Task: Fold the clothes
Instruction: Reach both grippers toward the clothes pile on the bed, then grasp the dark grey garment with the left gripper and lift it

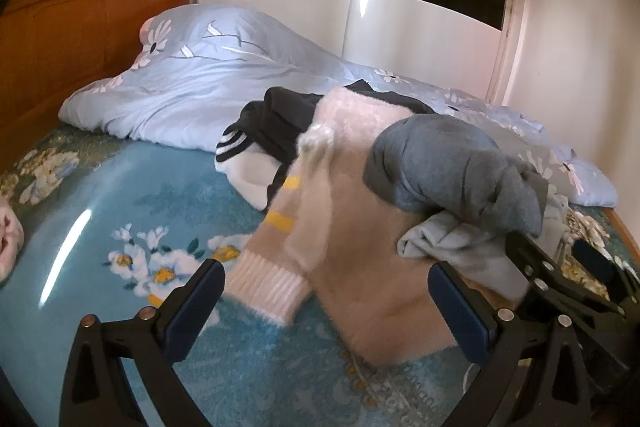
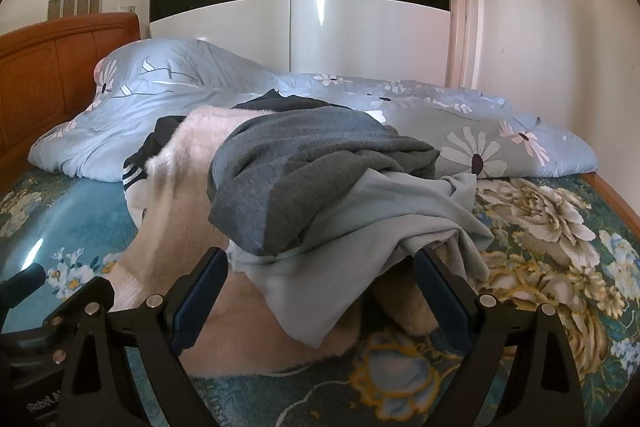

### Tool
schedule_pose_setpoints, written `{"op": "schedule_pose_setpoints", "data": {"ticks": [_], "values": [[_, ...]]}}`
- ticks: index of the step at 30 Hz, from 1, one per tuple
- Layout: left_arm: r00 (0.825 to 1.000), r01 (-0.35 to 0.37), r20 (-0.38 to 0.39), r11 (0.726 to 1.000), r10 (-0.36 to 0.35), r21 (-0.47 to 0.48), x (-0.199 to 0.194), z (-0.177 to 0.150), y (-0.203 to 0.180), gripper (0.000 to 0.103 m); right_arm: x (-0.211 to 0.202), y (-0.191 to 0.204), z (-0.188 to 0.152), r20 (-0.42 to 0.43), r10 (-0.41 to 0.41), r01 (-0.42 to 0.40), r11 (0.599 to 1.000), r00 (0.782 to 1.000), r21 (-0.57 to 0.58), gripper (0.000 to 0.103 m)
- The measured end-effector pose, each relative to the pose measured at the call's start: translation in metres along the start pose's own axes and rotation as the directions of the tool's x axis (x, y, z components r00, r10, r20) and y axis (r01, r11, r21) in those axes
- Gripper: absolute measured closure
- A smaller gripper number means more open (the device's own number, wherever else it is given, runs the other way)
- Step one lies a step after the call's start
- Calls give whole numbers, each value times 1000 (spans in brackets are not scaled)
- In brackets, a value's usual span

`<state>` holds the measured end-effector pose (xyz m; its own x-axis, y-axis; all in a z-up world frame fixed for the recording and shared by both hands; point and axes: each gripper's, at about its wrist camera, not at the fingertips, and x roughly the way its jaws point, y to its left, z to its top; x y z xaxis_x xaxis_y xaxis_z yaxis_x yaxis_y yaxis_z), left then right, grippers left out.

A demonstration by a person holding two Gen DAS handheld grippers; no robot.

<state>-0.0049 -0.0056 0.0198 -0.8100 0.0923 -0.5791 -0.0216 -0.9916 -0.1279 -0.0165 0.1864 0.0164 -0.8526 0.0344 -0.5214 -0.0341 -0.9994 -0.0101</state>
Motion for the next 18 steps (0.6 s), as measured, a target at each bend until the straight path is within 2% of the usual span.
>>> {"op": "schedule_pose_setpoints", "data": {"ticks": [5, 7, 9, 12, 16, 18], "values": [[999, -48, 15, 989, 46, 138, 11, 36, -41, 0, -5, -24, 4, -3, -36, 37, 995, 999, 95, 9], [998, -55, 8, 979, 55, 198, 15, 48, -63, 0, -6, -37, 5, -5, -90, 90, 986, 996, 138, 9], [999, -33, 3, 967, 33, 254, 21, 55, -83, 0, -7, -51, 5, -10, -125, 125, 976, 992, 178, 8], [1000, 14, -23, 933, -6, 358, 31, 58, -112, 0, -10, -74, 4, -34, -151, 154, 958, 988, 243, 9], [999, -17, -33, 898, 35, 440, 46, 56, -138, 0, -21, -95, 7, -28, -218, 217, 932, 975, 290, 9], [998, 1, -61, 895, 29, 446, 54, 61, -147, 3, -26, -104, 7, -25, -248, 243, 917, 968, 316, 9]]}}
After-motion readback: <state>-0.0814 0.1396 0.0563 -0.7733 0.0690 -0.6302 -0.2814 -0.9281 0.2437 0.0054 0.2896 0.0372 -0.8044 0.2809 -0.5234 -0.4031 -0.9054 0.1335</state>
